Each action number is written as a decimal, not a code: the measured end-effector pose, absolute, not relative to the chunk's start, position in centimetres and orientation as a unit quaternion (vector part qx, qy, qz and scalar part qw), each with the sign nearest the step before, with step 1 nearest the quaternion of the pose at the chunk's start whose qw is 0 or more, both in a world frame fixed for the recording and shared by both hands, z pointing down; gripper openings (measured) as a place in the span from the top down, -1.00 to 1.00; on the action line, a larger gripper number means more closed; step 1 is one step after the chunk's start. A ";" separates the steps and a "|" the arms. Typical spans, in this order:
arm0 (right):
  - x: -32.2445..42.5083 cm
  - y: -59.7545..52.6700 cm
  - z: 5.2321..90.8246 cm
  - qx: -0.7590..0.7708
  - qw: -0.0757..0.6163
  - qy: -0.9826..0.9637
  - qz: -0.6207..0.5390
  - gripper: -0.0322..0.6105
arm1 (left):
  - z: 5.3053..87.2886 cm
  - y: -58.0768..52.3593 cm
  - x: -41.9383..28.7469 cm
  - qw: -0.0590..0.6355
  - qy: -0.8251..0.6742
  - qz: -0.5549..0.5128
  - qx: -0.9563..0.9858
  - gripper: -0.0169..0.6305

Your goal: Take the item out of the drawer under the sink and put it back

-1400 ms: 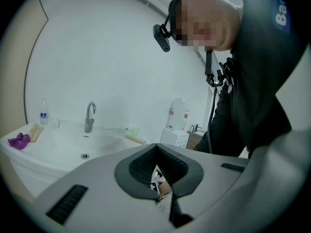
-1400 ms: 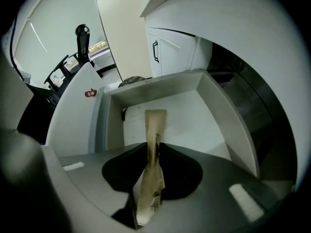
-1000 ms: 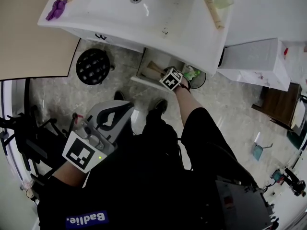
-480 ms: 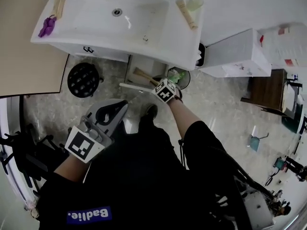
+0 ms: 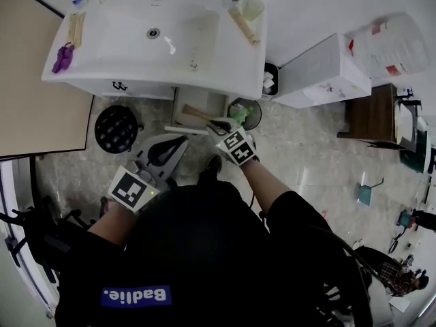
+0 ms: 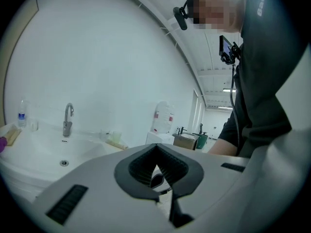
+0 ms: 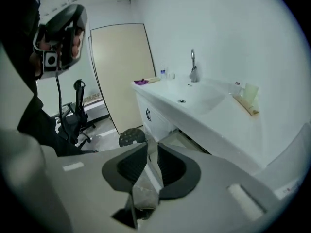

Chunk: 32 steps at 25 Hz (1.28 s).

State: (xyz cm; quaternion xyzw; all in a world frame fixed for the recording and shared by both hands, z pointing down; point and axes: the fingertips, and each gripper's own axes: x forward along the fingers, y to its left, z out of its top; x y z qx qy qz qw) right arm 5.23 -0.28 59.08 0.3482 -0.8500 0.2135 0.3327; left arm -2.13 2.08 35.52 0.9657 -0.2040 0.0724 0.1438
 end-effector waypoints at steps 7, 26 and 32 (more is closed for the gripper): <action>5.3 0.4 50.7 0.382 0.221 -0.867 0.229 0.70 | 35.9 2.2 -0.4 0.141 -0.180 0.069 0.971 0.93; 2.2 3.8 33.4 0.371 0.054 -0.916 0.147 0.89 | 32.7 3.6 0.3 0.134 -0.166 0.051 0.976 0.93; 1.7 4.1 33.1 0.369 0.036 -0.918 0.140 0.89 | 32.6 4.2 0.2 0.131 -0.157 0.066 0.977 0.93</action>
